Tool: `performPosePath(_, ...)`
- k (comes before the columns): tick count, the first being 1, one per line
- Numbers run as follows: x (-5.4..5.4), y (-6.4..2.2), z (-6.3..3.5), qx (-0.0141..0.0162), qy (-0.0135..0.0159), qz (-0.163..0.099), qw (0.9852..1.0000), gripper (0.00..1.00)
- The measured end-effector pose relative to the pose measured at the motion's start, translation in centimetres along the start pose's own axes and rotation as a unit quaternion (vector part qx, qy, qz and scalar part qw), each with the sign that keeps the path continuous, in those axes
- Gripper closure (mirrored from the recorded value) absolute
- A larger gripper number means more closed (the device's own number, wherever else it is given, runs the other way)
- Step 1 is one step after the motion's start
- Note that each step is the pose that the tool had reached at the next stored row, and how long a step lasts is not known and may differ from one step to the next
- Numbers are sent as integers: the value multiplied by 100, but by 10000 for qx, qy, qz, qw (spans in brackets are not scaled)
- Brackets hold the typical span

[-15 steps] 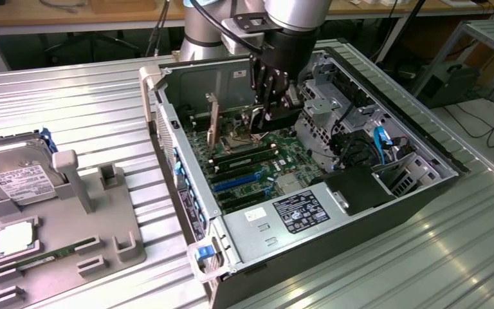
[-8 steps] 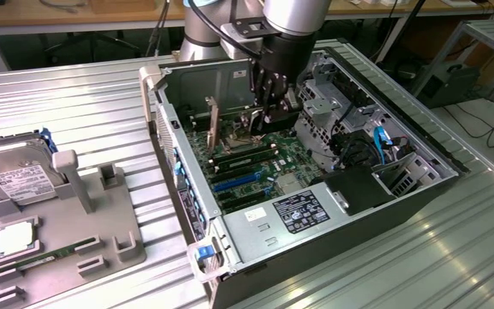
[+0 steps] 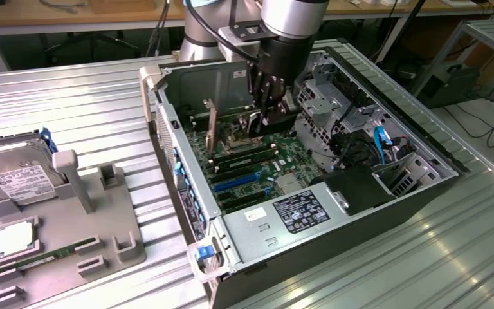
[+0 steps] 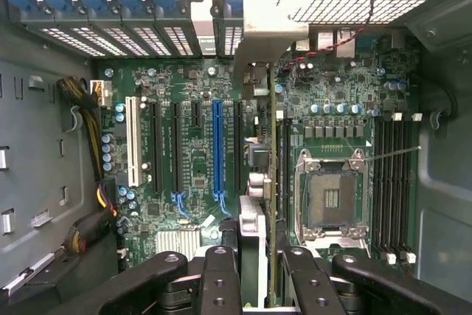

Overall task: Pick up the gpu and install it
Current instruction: 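Insert the gpu into the slot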

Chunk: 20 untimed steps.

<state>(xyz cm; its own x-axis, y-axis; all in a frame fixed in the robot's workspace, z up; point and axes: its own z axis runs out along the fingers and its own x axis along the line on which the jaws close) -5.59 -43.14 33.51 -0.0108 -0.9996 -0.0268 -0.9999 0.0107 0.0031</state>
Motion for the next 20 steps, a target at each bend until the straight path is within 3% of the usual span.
performPosePath(20,106,7,62,-1,0,-27,10000,72)
